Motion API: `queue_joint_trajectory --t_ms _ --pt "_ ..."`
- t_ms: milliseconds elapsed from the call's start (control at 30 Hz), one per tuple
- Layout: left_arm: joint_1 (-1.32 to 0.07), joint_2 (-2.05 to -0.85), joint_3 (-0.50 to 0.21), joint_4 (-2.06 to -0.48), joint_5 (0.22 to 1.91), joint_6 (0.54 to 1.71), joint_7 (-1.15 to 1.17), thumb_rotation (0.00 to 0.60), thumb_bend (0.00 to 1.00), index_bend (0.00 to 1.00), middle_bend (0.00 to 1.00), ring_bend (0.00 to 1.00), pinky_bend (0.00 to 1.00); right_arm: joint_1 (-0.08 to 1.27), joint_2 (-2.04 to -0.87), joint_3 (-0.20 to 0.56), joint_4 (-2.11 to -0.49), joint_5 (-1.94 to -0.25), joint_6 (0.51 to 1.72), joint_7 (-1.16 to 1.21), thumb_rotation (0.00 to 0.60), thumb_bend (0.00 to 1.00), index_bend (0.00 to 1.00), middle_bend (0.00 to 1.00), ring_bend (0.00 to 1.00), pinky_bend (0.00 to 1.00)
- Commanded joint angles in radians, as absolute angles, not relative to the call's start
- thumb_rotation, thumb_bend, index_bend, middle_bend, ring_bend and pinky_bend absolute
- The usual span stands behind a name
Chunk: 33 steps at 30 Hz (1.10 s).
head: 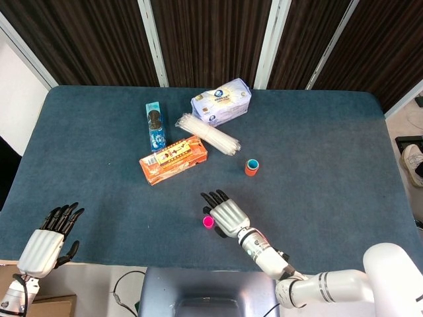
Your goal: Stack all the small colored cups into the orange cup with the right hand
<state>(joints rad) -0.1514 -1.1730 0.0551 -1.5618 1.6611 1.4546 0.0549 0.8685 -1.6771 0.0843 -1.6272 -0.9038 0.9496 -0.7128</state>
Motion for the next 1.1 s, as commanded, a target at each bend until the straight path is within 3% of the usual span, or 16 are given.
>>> queue_joint_trajectory --t_ms 33,200,433,633,933,1100 --pt "-0.152 -1.173 0.055 -1.562 1.661 1.453 0.056 0.6 0.44 0.0 0.0 0.0 0.1 0.874 -1.686 0.09 -1.619 -0.902 0.945 -0.703 0.6 0.49 0.43 0.0 0.0 0.0" --pt "-0.152 -1.174 0.055 -1.562 1.66 1.451 0.057 0.6 0.44 0.0 0.0 0.0 0.1 0.877 -1.689 0.091 -1.613 -0.903 0.942 -0.691 0.6 0.49 0.46 0.0 0.0 0.0" --pt "-0.154 -1.174 0.055 -1.562 1.659 1.447 0.059 0.6 0.44 0.0 0.0 0.0 0.1 0.878 -1.692 0.09 -1.612 -0.899 0.949 -0.687 0.6 0.49 0.58 0.06 0.0 0.0" --pt "-0.153 -1.173 0.054 -1.562 1.658 1.448 0.057 0.6 0.44 0.0 0.0 0.0 0.1 0.871 -1.688 0.1 -1.614 -0.927 0.979 -0.666 0.6 0.49 0.61 0.08 0.0 0.0" --pt "-0.153 -1.174 0.055 -1.563 1.658 1.446 0.06 0.6 0.44 0.0 0.0 0.0 0.1 0.844 -1.666 0.233 -1.52 -0.977 1.153 -0.625 0.6 0.49 0.6 0.08 0.0 0.0" --pt "-0.155 -1.177 0.055 -1.562 1.655 1.438 0.066 0.6 0.44 0.0 0.0 0.0 0.1 0.851 -1.656 0.313 -1.425 -0.88 1.152 -0.634 0.6 0.49 0.61 0.08 0.0 0.0"
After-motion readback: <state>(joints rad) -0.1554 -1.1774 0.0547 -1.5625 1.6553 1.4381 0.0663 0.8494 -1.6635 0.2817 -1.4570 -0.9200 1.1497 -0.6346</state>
